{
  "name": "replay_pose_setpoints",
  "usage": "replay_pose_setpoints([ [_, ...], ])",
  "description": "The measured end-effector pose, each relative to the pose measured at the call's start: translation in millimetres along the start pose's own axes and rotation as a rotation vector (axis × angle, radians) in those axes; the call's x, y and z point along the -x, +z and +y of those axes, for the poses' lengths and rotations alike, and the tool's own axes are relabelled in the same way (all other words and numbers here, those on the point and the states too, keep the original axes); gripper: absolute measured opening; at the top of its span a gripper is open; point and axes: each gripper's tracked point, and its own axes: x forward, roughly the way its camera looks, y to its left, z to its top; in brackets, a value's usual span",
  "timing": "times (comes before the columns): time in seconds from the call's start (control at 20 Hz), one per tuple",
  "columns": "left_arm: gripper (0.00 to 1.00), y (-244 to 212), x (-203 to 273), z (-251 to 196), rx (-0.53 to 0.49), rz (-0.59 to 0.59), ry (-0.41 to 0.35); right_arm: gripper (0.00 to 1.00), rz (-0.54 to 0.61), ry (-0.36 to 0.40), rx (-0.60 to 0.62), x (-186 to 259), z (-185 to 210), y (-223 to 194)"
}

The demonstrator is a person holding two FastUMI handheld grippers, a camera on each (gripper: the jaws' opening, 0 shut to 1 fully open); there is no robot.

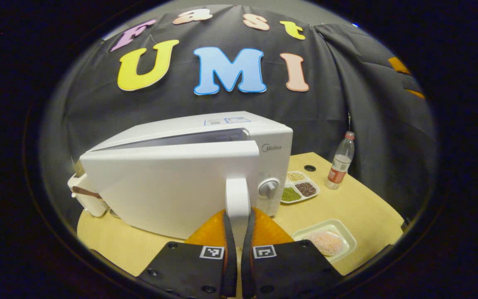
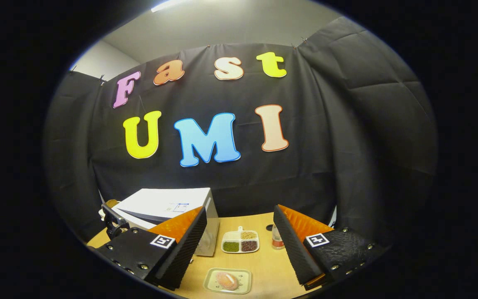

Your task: Open the microwave oven with the left hand, put the food in, and close the microwave oven.

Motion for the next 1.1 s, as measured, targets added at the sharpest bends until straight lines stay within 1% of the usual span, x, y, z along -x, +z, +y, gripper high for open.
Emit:
replay_pose_setpoints([
  [0.15, 0.11, -9.9, 24.2, 2.3, -0.046, 0.025, -0.033, 0.98, 0.008, 0.046, -0.034, 6.2, 27.8, -0.5],
  [0.35, 0.11, -26.7, 57.8, 10.4, -0.088, 0.055, -0.104, 0.98, 0.003, 0.066, -0.048, 21.3, 56.4, -0.5],
  [0.4, 0.10, -30.5, 68.2, 14.9, -0.101, 0.060, -0.115, 0.98, 0.000, 0.081, -0.058, 26.1, 65.5, -0.6],
  [0.45, 0.11, -35.8, 79.4, 18.4, -0.113, 0.067, -0.123, 0.96, 0.000, 0.095, -0.065, 30.8, 74.1, -4.1],
  [0.5, 0.11, -39.2, 88.1, 23.2, -0.124, 0.071, -0.130, 0.98, 0.005, 0.101, -0.065, 35.0, 80.3, -8.4],
  [0.55, 0.11, -44.9, 97.8, 26.2, -0.131, 0.075, -0.139, 0.96, 0.011, 0.102, -0.060, 39.6, 85.4, -14.6],
  [0.6, 0.11, -48.4, 106.0, 30.5, -0.136, 0.081, -0.147, 0.98, 0.019, 0.099, -0.053, 43.1, 89.4, -19.4],
  [0.75, 0.11, -61.3, 132.6, 45.5, -0.144, 0.089, -0.166, 0.98, 0.061, 0.089, -0.035, 49.9, 98.1, -41.1],
  [0.9, 0.11, -74.6, 161.3, 64.2, -0.127, 0.085, -0.166, 0.98, 0.089, 0.076, -0.030, 57.3, 100.1, -57.6],
  [1.1, 0.11, -91.7, 193.4, 96.9, -0.131, 0.085, -0.160, 0.99, 0.100, 0.045, 0.015, 63.6, 100.9, -69.2],
])
